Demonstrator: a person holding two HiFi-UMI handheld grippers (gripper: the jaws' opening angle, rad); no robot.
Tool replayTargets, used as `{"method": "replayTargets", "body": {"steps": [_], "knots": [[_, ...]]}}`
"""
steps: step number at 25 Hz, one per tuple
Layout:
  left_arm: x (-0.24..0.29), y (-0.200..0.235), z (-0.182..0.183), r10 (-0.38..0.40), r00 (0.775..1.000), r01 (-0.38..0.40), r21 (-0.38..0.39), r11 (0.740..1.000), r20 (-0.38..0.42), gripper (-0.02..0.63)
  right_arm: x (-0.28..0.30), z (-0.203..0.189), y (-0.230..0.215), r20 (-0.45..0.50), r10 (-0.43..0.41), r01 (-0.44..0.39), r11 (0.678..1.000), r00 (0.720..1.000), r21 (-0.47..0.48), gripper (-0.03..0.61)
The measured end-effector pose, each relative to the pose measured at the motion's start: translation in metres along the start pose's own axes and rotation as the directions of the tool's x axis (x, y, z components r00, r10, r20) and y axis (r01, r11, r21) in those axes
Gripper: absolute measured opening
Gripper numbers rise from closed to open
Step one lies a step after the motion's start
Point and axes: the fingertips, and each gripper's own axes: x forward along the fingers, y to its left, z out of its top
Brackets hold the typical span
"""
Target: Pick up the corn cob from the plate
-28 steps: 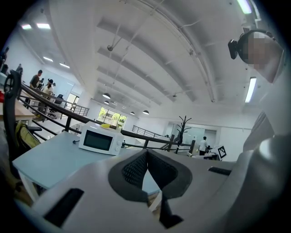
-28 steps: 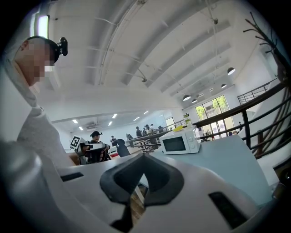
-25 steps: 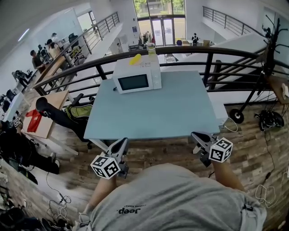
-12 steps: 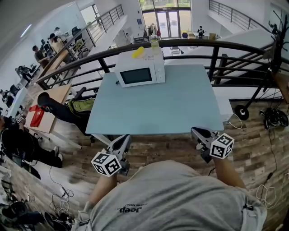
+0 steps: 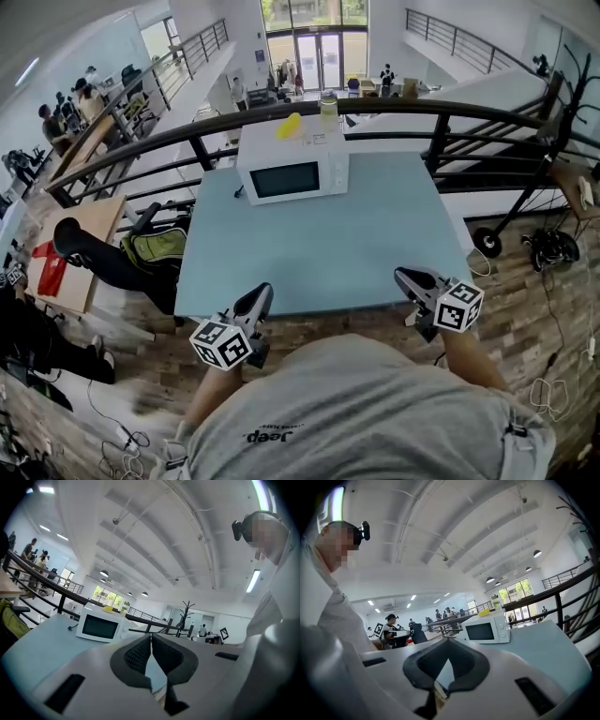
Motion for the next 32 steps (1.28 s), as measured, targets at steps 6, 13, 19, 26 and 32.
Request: {"method": "replayTargets", "body": {"steps": [6,13,19,26,32], "knots": [[0.003,0.083,0.046,-0.070,0.997,0.070,0.000,0.998,-0.041,0.018,0.089,0.029,0.020,0.023,-0.038,0.038,0.999,0.999,0.001,0.015],[0.001,0.147,0.061,-0.113,0.987,0.117,0.031,0.993,-0.117,0.018,0.164,0.035,0.036,-0.003,-0.068,0.068,0.998,0.998,-0.003,0.015],[0.006,0.182,0.071,-0.154,0.984,0.155,0.012,0.988,-0.089,0.018,0.200,0.032,0.030,-0.026,-0.096,0.096,0.995,0.995,0.009,0.015],[0.017,0.216,0.081,-0.116,0.991,0.115,-0.009,0.993,-0.062,0.018,0.225,0.034,0.016,-0.043,-0.094,0.095,0.995,0.995,0.015,0.015],[0.040,0.215,0.081,-0.108,0.990,0.112,0.046,0.993,-0.089,0.018,0.228,0.040,-0.012,-0.049,-0.083,0.085,0.996,0.995,0.028,0.015]]}}
